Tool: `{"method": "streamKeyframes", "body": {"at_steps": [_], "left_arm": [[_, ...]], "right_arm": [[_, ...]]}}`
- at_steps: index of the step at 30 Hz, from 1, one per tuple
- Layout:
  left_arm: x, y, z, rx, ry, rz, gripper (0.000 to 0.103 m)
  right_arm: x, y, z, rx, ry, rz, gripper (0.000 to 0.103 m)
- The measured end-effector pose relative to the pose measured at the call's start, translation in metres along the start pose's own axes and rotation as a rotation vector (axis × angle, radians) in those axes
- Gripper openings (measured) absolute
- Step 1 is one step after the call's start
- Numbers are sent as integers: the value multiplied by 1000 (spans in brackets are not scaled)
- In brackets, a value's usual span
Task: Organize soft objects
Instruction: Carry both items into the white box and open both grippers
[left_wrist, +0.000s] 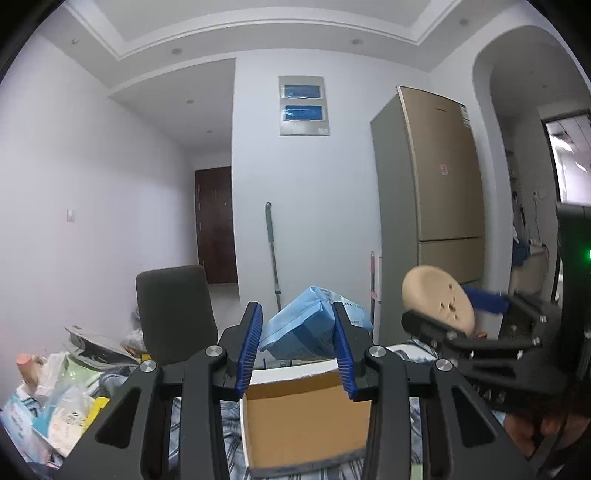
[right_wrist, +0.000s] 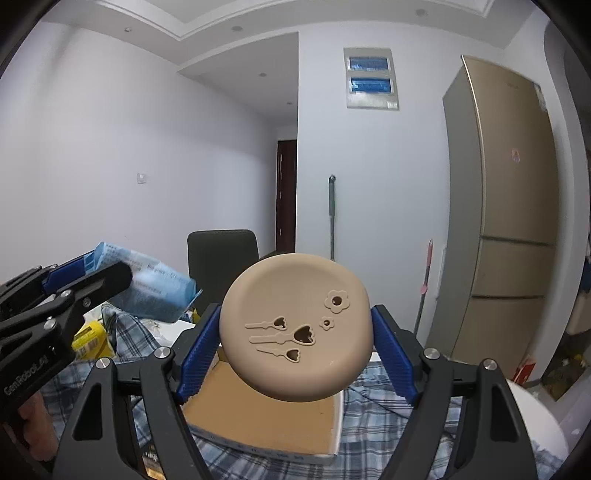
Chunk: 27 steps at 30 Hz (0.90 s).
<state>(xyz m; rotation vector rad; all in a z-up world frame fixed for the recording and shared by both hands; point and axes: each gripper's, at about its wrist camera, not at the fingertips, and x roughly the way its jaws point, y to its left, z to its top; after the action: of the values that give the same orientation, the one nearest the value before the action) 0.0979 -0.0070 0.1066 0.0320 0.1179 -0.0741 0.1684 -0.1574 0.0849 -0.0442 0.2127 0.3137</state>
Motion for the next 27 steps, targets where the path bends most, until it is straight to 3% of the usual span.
{"method": "streamKeyframes", "body": {"at_steps": [4, 7, 19, 27], "left_arm": [[30, 8, -4, 6, 21, 49, 40], [51, 18, -16, -32, 85, 22, 40], [127, 43, -84, -54, 359, 6, 40], [152, 40, -108, -37, 474, -11, 40]], "right_arm": [[19, -1, -11, 0, 18, -18, 78], [35, -6, -24, 5, 59, -19, 79], [103, -16, -82, 5, 338, 71, 79], [126, -18, -105, 32, 463, 117, 79]]}}
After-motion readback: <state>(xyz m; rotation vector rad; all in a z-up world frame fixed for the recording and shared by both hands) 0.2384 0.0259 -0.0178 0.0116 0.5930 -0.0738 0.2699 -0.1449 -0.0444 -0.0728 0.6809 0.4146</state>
